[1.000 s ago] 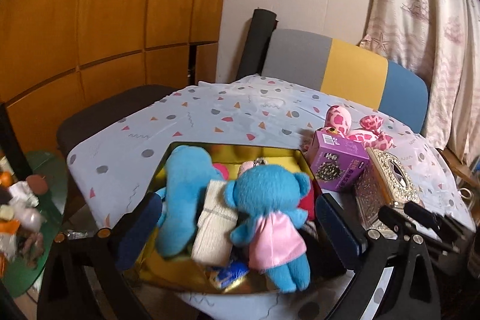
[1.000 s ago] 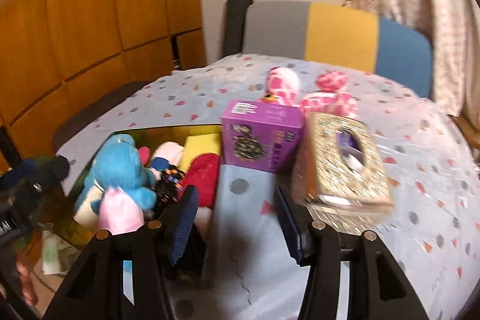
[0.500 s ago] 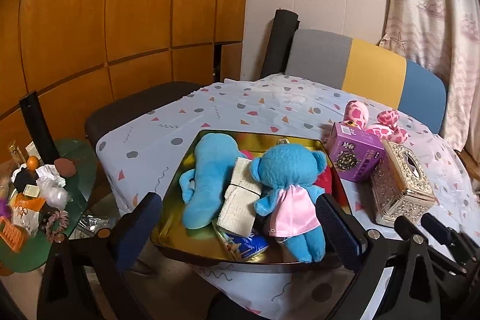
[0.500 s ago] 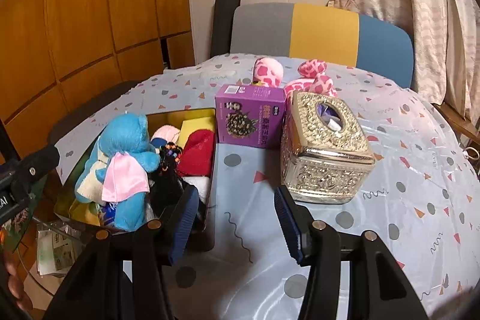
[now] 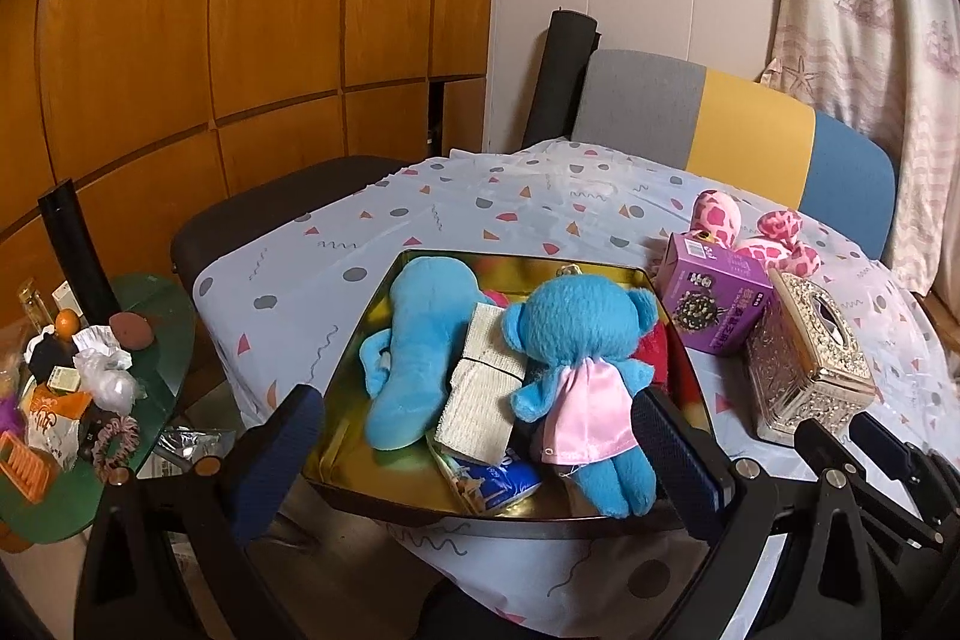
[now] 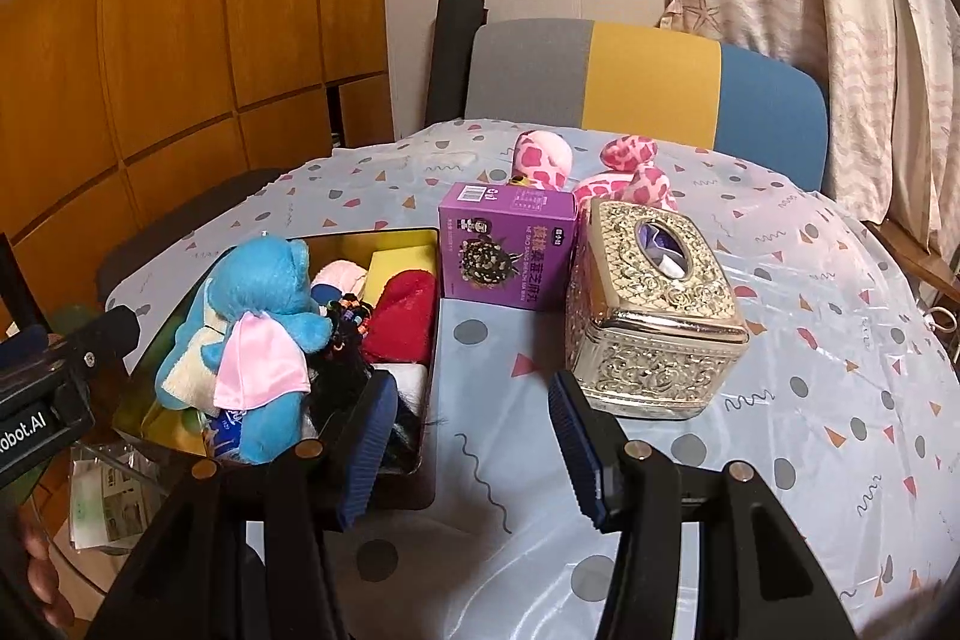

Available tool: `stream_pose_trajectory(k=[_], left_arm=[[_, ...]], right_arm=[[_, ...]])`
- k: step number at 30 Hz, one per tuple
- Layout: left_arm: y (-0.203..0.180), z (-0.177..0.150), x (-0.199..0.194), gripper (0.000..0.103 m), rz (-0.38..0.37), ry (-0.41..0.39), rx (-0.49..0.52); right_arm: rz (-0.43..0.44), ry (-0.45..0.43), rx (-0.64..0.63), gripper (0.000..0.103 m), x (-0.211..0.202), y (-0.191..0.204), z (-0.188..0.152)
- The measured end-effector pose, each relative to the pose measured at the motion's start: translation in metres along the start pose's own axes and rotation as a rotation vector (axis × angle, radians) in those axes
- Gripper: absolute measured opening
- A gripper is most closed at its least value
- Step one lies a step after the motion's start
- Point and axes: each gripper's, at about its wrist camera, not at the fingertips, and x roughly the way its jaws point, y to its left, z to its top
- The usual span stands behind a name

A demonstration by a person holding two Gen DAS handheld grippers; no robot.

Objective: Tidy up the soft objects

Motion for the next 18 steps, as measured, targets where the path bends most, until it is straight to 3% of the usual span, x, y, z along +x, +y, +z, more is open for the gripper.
stream_pose_trajectory(k=[18], left_arm=[[0.0029, -0.0018, -0.0006, 0.103, 0.000, 0.000, 0.004]], right_arm=[[-0.025, -0.028, 0.036, 0.053, -0.0046, -0.0040, 0.0025]])
